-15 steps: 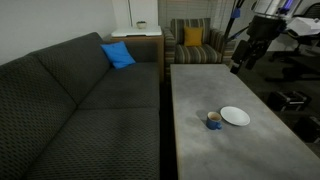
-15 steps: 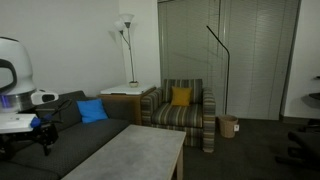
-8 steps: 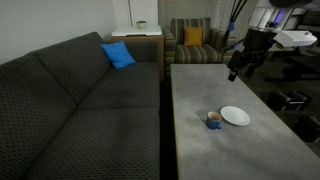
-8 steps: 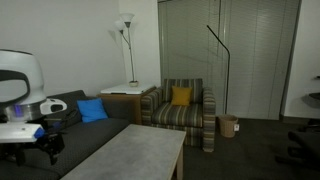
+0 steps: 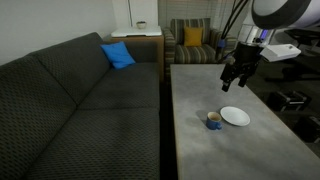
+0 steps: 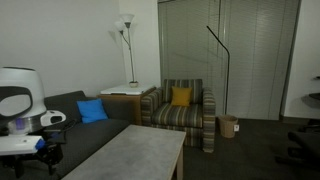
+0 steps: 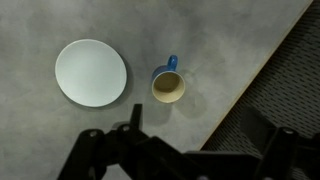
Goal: Put the blue cup on the white plate then remove the cup and put it on the table
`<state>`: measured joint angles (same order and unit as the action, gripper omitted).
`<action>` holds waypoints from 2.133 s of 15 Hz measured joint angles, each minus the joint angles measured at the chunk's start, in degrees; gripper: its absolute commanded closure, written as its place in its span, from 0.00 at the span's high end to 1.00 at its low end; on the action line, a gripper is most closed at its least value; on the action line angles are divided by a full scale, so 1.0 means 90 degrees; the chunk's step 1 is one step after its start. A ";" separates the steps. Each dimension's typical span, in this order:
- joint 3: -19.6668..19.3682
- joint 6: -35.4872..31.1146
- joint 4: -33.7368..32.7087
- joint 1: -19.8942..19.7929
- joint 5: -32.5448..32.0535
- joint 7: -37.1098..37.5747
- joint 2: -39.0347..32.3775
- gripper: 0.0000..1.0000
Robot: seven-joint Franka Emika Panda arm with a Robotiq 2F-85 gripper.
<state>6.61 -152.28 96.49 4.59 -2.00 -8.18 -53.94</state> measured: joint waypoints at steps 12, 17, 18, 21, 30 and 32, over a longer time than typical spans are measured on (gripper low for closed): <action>-0.0633 0.0107 -0.0626 0.0937 -0.0169 0.1155 -0.1009 1.00; -0.0645 0.0103 -0.0716 0.0985 -0.0232 0.1157 -0.1079 1.00; -0.0652 0.0100 -0.0716 0.1023 -0.0263 0.1160 -0.1088 1.00; -0.0717 0.0103 -0.0796 0.1161 -0.0320 0.1227 -0.1253 1.00; -0.0546 -0.0332 -0.1998 0.0910 -0.0320 0.1040 -0.2410 1.00; -0.0498 -0.0317 -0.2322 0.0829 -0.0310 0.1020 -0.2650 1.00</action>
<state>2.12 -155.13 75.60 12.05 -4.79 0.99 -77.79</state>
